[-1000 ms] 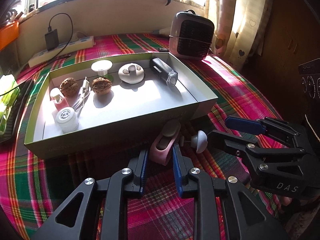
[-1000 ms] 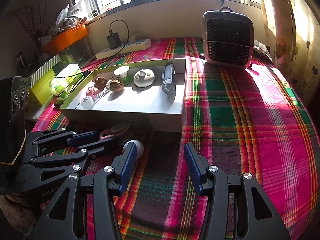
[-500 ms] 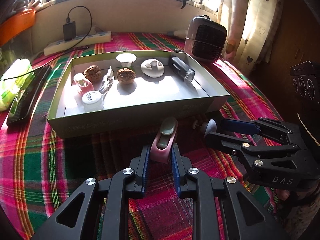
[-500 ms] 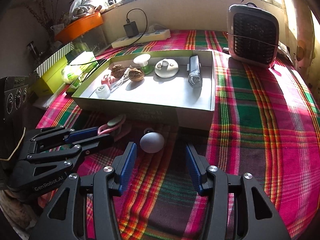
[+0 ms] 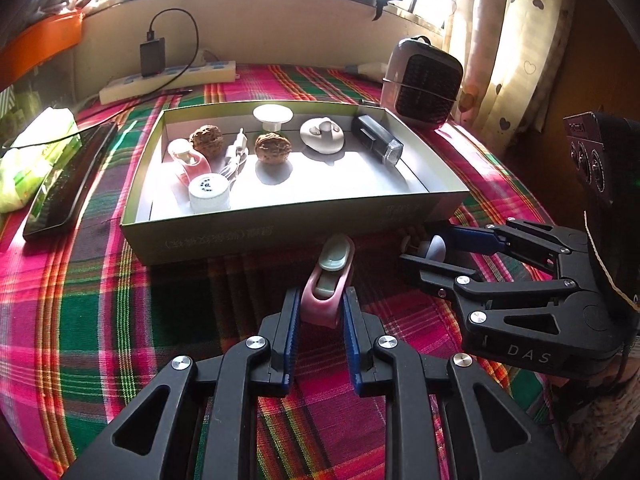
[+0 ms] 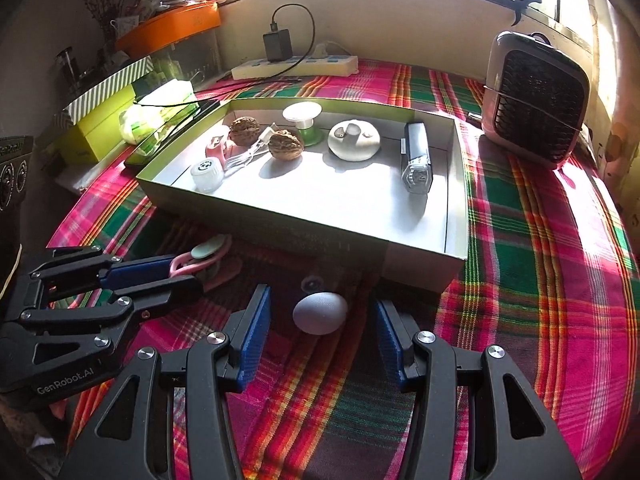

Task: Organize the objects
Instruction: 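Grasp the white egg-shaped object with the right gripper, then carry the pink holder with the left gripper while the right carries the white egg over the box, then lower the pink holder into the box with the left gripper while the right releases the white egg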

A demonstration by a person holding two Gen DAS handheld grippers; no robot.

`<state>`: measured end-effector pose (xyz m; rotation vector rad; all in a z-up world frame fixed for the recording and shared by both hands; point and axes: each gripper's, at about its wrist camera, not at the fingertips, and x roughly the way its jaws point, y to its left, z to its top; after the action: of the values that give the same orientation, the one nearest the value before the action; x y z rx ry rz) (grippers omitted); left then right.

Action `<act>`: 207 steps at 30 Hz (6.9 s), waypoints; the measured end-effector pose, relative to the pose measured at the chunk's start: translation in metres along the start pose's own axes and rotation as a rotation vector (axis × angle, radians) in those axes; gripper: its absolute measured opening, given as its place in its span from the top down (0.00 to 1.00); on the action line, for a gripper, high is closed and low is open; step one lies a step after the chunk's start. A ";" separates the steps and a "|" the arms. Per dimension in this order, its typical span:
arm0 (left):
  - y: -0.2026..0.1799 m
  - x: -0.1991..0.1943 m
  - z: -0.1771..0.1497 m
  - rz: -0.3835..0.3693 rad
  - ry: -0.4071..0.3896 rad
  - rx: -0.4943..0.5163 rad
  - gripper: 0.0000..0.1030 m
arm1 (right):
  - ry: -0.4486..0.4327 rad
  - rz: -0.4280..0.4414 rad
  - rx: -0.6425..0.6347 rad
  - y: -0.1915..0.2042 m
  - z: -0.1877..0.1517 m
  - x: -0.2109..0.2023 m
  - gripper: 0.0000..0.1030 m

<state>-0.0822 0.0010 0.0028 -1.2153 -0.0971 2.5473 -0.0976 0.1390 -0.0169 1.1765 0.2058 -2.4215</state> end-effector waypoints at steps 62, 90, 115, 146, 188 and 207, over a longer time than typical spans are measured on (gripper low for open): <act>-0.010 0.008 0.010 0.059 -0.001 0.037 0.85 | -0.013 -0.012 0.004 -0.001 -0.005 -0.006 0.75; -0.015 -0.004 0.007 0.067 -0.025 0.040 0.85 | -0.046 -0.005 0.029 0.003 -0.010 -0.019 0.75; -0.011 -0.019 0.030 0.080 -0.093 0.034 0.85 | -0.119 -0.012 0.045 0.001 0.013 -0.034 0.75; 0.011 0.007 0.063 0.107 -0.095 0.012 0.85 | -0.105 -0.021 0.033 -0.014 0.049 -0.004 0.75; 0.024 0.046 0.075 0.133 -0.034 -0.011 0.85 | -0.034 -0.020 0.051 -0.029 0.076 0.055 0.75; 0.023 0.049 0.076 0.139 -0.034 -0.007 0.84 | -0.032 -0.034 0.036 -0.026 0.075 0.057 0.75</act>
<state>-0.1746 0.0001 0.0102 -1.2212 -0.0308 2.6890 -0.1937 0.1202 -0.0158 1.1580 0.1746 -2.4814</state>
